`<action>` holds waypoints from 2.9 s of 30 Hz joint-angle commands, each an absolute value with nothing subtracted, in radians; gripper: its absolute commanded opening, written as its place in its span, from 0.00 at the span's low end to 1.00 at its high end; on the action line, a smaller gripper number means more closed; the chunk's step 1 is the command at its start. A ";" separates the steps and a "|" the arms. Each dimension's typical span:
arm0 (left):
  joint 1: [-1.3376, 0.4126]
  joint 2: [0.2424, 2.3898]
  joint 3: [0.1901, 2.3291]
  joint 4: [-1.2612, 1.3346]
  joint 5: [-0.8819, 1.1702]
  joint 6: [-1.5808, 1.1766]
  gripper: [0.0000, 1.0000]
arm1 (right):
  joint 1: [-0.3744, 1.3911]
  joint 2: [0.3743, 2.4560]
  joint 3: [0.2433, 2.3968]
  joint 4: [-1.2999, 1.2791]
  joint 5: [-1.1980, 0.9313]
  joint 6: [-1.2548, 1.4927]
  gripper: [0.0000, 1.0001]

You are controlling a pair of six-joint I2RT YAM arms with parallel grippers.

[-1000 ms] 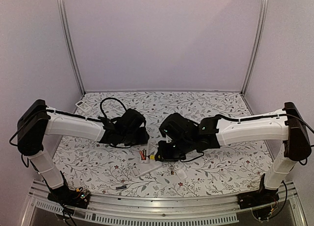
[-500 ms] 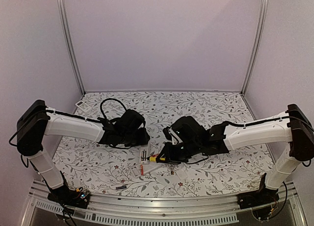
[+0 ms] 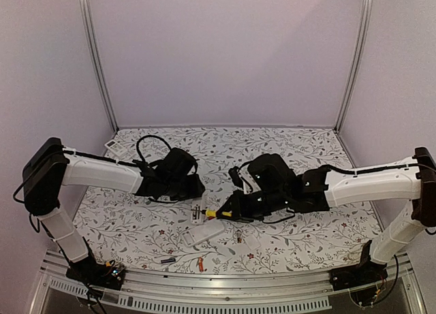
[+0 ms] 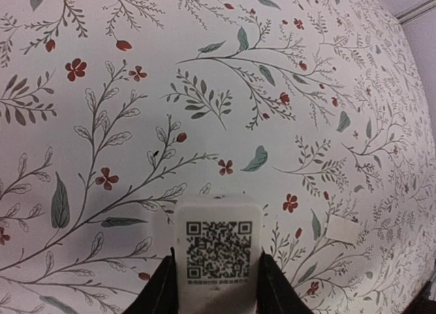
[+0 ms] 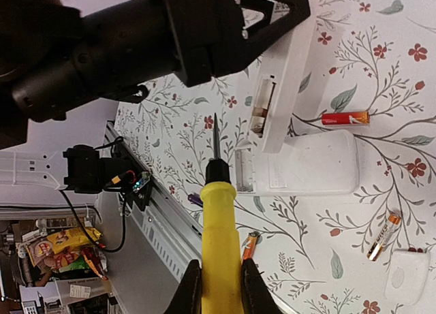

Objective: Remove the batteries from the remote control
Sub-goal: Remove the battery from the remote control without the battery cover, then place the remote control without batteries at the center of the board, then place the screwdriver at the center of the board, then move the remote control to the center of the board.

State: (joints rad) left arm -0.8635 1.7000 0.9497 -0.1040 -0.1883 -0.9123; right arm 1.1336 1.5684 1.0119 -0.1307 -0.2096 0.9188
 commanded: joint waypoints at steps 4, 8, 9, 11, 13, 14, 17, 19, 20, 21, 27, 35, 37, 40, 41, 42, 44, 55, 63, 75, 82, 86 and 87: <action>-0.799 1.692 0.986 -0.219 -0.165 -0.771 0.22 | 1.126 1.392 0.926 -0.111 -0.067 0.894 0.00; -0.774 1.729 0.993 -0.272 -0.144 -0.737 0.24 | 1.102 1.336 0.842 -0.112 -0.009 0.915 0.00; -0.772 1.737 0.997 -0.282 -0.149 -0.734 0.24 | 1.098 1.324 0.826 -0.114 0.029 0.917 0.00; -0.772 1.752 1.005 -0.290 -0.161 -0.729 0.25 | 1.095 1.303 0.801 -0.122 0.077 0.918 0.00; -0.769 1.771 1.016 -0.288 -0.166 -0.730 0.27 | 1.095 1.289 0.778 -0.126 0.113 0.919 0.00; -0.767 1.780 1.025 -0.290 -0.167 -0.729 0.27 | 1.095 1.284 0.768 -0.129 0.127 0.920 0.00; -0.763 1.805 1.049 -0.297 -0.186 -0.733 0.29 | 1.094 1.285 0.743 -0.138 0.161 0.919 0.00; -0.759 1.816 1.057 -0.295 -0.192 -0.739 0.32 | 1.095 1.301 0.734 -0.139 0.167 0.918 0.00; -0.756 1.822 1.060 -0.293 -0.193 -0.740 0.33 | 1.095 1.311 0.731 -0.140 0.170 0.917 0.00; -0.754 1.825 1.064 -0.294 -0.192 -0.742 0.37 | 1.095 1.328 0.729 -0.139 0.173 0.919 0.00; -0.752 1.819 1.085 -0.309 -0.192 -0.743 0.64 | 1.094 1.390 0.704 -0.105 0.193 0.927 0.00; -0.739 1.696 1.100 -0.367 -0.243 -0.740 0.87 | 1.094 1.456 0.690 -0.098 0.196 0.919 0.00; -0.722 1.659 1.097 -0.386 -0.241 -0.738 0.89 | 1.094 1.462 0.676 -0.085 0.197 0.923 0.07; -0.684 1.613 1.101 -0.439 -0.229 -0.748 0.89 | 1.094 1.474 0.652 -0.083 0.199 0.946 0.16; -0.675 1.596 1.101 -0.455 -0.228 -0.751 0.89 | 1.094 1.480 0.644 -0.083 0.198 0.964 0.20; -0.665 1.580 1.100 -0.471 -0.228 -0.750 0.89 | 1.094 1.483 0.641 -0.081 0.198 0.976 0.24; -0.645 1.546 1.101 -0.503 -0.228 -0.745 0.89 | 1.094 1.492 0.637 -0.075 0.194 0.985 0.32; -0.480 1.423 1.099 -0.597 -0.184 -0.706 0.91 | 1.094 1.444 0.686 -0.093 0.227 0.911 0.89; -0.288 1.429 1.121 -0.622 -0.134 -0.647 0.94 | 1.075 1.353 0.714 -0.169 0.278 0.839 0.99; -0.094 1.764 1.359 -0.602 -0.095 -0.560 0.94 | 1.045 1.297 0.758 -0.210 0.277 0.792 0.99; -0.055 1.986 1.596 -0.661 -0.141 -0.540 0.96 | 1.044 1.314 0.781 -0.213 0.269 0.801 0.99; -0.004 2.044 1.636 -0.654 -0.157 -0.554 0.96 | 1.044 1.326 0.791 -0.214 0.252 0.804 0.99; 0.000 2.059 1.643 -0.651 -0.158 -0.556 0.96 | 1.042 1.329 0.793 -0.214 0.248 0.802 0.99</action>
State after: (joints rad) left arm -0.0525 2.0132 1.6001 -0.6231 -0.1280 -0.5583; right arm 1.0504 1.3113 0.7643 -0.1947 0.2554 0.8104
